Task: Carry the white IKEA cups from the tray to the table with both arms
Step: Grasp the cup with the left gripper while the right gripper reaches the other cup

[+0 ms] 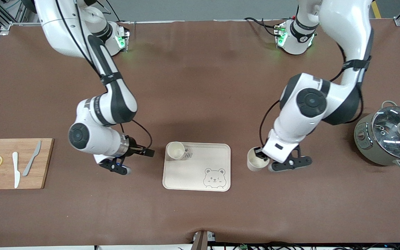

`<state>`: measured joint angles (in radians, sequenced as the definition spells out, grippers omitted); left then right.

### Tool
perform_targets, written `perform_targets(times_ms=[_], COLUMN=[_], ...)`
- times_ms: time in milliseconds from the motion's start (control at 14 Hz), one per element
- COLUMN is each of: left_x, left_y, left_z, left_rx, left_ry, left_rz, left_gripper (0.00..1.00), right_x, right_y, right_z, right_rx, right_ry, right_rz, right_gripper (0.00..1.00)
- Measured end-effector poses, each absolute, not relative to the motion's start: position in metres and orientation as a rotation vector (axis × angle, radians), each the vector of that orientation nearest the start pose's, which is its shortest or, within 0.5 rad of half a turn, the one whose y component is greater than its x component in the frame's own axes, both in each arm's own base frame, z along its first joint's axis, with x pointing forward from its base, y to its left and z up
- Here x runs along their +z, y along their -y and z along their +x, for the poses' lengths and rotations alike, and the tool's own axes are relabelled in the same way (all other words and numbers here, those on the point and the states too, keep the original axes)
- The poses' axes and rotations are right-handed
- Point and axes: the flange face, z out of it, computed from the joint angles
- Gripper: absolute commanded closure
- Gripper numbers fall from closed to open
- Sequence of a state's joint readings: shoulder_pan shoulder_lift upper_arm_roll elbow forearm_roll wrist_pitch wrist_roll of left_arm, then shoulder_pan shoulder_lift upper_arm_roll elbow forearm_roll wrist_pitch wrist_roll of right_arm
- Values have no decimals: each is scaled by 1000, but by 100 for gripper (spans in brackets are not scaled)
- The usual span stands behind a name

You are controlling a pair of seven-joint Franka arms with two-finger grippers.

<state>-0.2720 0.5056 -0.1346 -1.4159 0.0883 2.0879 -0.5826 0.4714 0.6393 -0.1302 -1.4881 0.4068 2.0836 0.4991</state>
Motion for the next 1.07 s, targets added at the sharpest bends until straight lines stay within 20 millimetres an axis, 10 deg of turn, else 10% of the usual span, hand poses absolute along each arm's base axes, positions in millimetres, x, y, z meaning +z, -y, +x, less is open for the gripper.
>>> perform_targets(times_ms=[286, 929, 1071], left_x=[442, 417, 408], left_y=[200, 52, 32], left_z=[673, 644, 631], left_rx=[-224, -44, 2], left_ry=[125, 0, 19], left_rz=[-3161, -3113, -3107], left_gripper=[100, 100, 100], right_x=[281, 244, 240], right_y=[-315, -334, -338], right_z=[641, 629, 627], right_rx=[198, 248, 256], right_ry=[-536, -610, -621], right_rz=[-2862, -2881, -2883], right_gripper=[0, 0, 20])
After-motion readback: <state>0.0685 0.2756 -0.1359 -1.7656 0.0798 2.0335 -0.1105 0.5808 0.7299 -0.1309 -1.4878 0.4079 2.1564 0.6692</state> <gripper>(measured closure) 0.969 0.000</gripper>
